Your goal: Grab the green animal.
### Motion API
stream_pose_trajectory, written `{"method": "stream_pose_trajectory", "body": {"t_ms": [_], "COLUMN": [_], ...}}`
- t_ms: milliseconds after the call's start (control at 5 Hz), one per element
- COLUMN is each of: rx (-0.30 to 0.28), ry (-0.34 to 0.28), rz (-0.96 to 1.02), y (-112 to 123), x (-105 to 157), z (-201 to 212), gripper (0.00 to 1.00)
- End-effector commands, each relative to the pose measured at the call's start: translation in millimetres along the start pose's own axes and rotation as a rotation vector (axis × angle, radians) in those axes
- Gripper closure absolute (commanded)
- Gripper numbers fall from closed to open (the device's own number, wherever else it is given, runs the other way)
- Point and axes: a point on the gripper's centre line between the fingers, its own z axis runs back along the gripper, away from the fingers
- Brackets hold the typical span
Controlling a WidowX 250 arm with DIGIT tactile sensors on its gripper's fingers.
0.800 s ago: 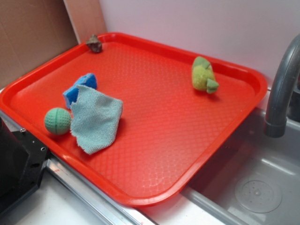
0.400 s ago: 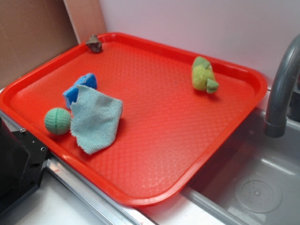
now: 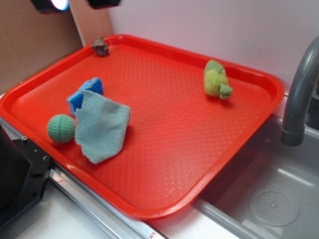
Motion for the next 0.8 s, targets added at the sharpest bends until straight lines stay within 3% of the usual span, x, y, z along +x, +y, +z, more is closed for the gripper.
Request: {"method": "stream_pose_trajectory", "body": {"t_ms": [0, 200, 400, 600], "rx": [-0.039, -0.039, -0.038, 0.040], "ry": [-0.041, -0.041, -0.111, -0.170], "rz": [0.004, 0.004, -0.010, -0.015], "y": [-4.2, -4.2, -41.4, -64.7], "x": [6.3, 6.3, 34.2, 54.2], "z": [11.8, 11.8, -26.1, -61.7], "gripper": [0.00, 0.00, 0.00, 0.00]}}
